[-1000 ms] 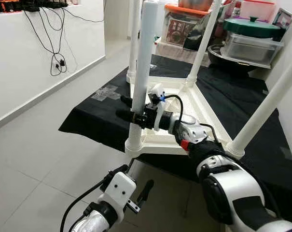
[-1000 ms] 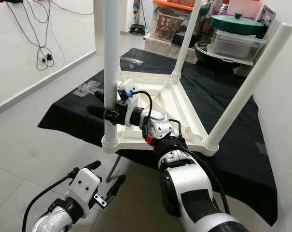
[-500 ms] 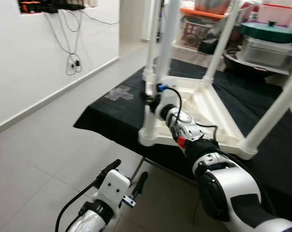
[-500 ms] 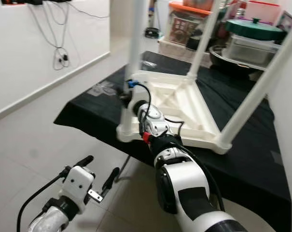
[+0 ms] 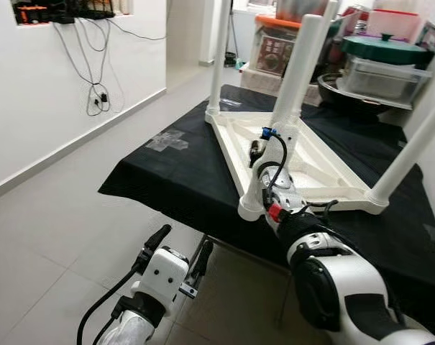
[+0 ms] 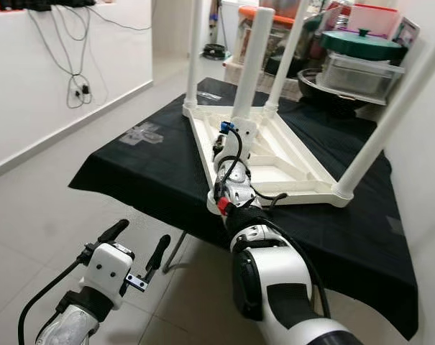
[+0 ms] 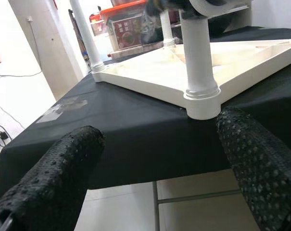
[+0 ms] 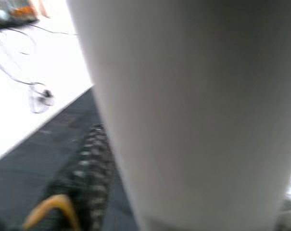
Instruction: Building children table
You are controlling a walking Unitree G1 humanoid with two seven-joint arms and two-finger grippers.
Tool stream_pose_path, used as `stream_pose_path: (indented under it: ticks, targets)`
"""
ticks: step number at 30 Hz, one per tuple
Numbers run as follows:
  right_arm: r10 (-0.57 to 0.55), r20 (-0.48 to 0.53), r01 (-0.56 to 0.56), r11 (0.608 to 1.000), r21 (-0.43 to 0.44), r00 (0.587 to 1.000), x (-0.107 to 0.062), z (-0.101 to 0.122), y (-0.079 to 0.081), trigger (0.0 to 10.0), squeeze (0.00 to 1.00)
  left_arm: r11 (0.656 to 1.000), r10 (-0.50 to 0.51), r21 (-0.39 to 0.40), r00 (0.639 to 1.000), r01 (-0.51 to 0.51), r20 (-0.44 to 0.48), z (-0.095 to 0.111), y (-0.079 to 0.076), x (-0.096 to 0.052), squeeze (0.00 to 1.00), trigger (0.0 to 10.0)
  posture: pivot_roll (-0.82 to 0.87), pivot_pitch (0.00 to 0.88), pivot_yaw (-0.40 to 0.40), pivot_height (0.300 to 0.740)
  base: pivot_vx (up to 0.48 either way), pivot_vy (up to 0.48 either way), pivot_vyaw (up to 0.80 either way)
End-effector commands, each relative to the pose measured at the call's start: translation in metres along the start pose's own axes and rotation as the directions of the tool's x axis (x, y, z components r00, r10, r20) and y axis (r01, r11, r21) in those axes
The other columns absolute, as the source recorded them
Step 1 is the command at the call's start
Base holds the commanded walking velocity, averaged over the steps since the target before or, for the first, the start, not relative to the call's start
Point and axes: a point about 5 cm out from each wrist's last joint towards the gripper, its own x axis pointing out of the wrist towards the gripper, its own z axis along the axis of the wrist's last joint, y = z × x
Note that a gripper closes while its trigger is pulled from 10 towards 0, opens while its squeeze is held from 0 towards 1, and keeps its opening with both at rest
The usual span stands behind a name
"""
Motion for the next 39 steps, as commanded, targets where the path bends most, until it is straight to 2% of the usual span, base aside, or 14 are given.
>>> stream_pose_path:
  ticks: [1, 2, 6, 8, 9, 14, 20, 22, 23, 28, 29, 30, 32, 39]
  targets:
    - [0.032, 0.042, -0.032, 1.0, 0.0, 0.999, 0.0, 0.006, 0.001, 10.0, 1.0, 1.0, -0.007, 0.01, 1.0, 0.007, 0.016, 0.003, -0.002, 0.0, 0.0, 10.0, 0.08, 0.015, -0.138, 0.74, 0.0, 0.0, 0.0]
    - [0.045, 0.072, -0.044, 0.999, -0.013, 0.996, 0.001, 0.011, 0.001, 10.0, 0.0, 1.0, -0.007, 0.01, 1.0, 0.007, 0.016, 0.003, -0.002, 0.001, 0.0, 10.0, 0.08, 0.015, -0.138, 0.74, 0.0, 0.0, 0.0]
    - [0.238, 0.066, -0.242, 0.968, 0.064, 0.969, 0.003, 0.019, 0.005, 10.0, 0.0, 1.0, -0.004, 0.011, 1.0, 0.004, 0.023, 0.003, -0.002, 0.001, 0.0, 10.0, 0.08, 0.014, -0.136, 0.74, 0.0, 0.0, 0.0]
    - [0.519, 0.036, -0.519, 0.847, 0.113, 0.854, -0.001, 0.02, 0.011, 10.0, 0.0, 1.0, -0.002, 0.012, 0.999, 0.001, 0.037, 0.004, -0.002, 0.001, 0.0, 10.0, 0.07, 0.014, -0.134, 0.74, 0.0, 0.0, 0.0]
    - [0.519, 0.036, -0.519, 0.847, 0.113, 0.854, -0.001, 0.02, 0.011, 10.0, 0.0, 1.0, -0.002, 0.012, 0.999, 0.001, 0.037, 0.004, -0.002, 0.001, 0.0, 10.0, 0.07, 0.014, -0.134, 0.74, 0.0, 0.0, 0.0]
    - [0.876, -0.061, -0.876, 0.481, 0.037, 0.479, -0.023, 0.011, 0.02, 10.0, 0.0, 1.0, 0.0, 0.012, 0.999, 0.0, 0.046, 0.005, -0.002, 0.0, 0.0, 10.0, 0.08, 0.019, -0.133, 0.74, 0.0, 0.0, 0.0]
    - [0.928, -0.177, -0.944, 0.329, -0.026, 0.329, -0.032, 0.001, 0.033, 10.0, 0.0, 1.0, -0.004, 0.014, 0.999, 0.003, 0.044, 0.005, -0.002, 0.0, 0.0, 10.0, 0.08, 0.02, -0.133, 0.74, 0.0, 0.0, 0.0]
    - [0.921, -0.184, -0.938, 0.343, -0.038, 0.344, -0.031, -0.001, 0.037, 10.0, 0.0, 1.0, -0.005, 0.014, 0.999, 0.004, 0.043, 0.005, -0.002, 0.0, 0.0, 10.0, 0.08, 0.02, -0.132, 0.74, 0.0, 0.0, 0.0]
    - [0.904, -0.195, -0.924, 0.378, -0.057, 0.382, -0.029, -0.004, 0.04, 4.4, 0.0, 1.0, -0.005, 0.014, 0.999, 0.004, 0.043, 0.004, -0.002, 0.0, 0.0, 10.0, 0.08, 0.021, -0.132, 0.74, 0.0, 0.0, 0.0]
    - [0.882, -0.208, -0.906, 0.417, -0.079, 0.424, -0.028, -0.006, 0.041, 4.4, 0.0, 1.0, -0.005, 0.015, 0.999, 0.004, 0.044, 0.004, -0.002, 0.0, 0.0, 10.0, 0.08, 0.021, -0.132, 0.74, 0.0, 0.0, 0.0]
    - [0.831, -0.179, -0.85, 0.52, -0.086, 0.527, -0.022, -0.003, 0.039, 0.0, 0.0, 1.0, -0.004, 0.014, 0.999, 0.003, 0.044, 0.004, -0.002, 0.0, 0.0, 10.0, 0.08, 0.021, -0.137, 0.74, 0.0, 0.0, 0.0]
    - [0.831, -0.179, -0.85, 0.52, -0.086, 0.527, -0.022, -0.003, 0.039, 0.0, 0.0, 1.0, -0.004, 0.014, 0.999, 0.003, 0.044, 0.004, -0.002, 0.0, 0.0, 10.0, 0.08, 0.021, -0.137, 0.74, 0.0, 0.0, 0.0]
    - [0.712, -0.108, -0.72, 0.69, -0.072, 0.693, -0.012, 0.003, 0.034, 0.0, 0.0, 1.0, -0.002, 0.014, 0.999, 0.002, 0.042, 0.004, -0.002, 0.001, 0.0, 10.0, 0.08, 0.022, -0.135, 0.74, 0.0, 0.0, 0.0]
    - [0.453, -0.063, -0.457, 0.886, -0.075, 0.889, -0.001, 0.009, 0.022, 0.0, 0.0, 1.0, -0.004, 0.014, 0.999, 0.003, 0.04, 0.004, -0.002, 0.001, 0.0, 10.0, 0.07, 0.02, -0.134, 0.74, 0.0, 0.0, 0.0]
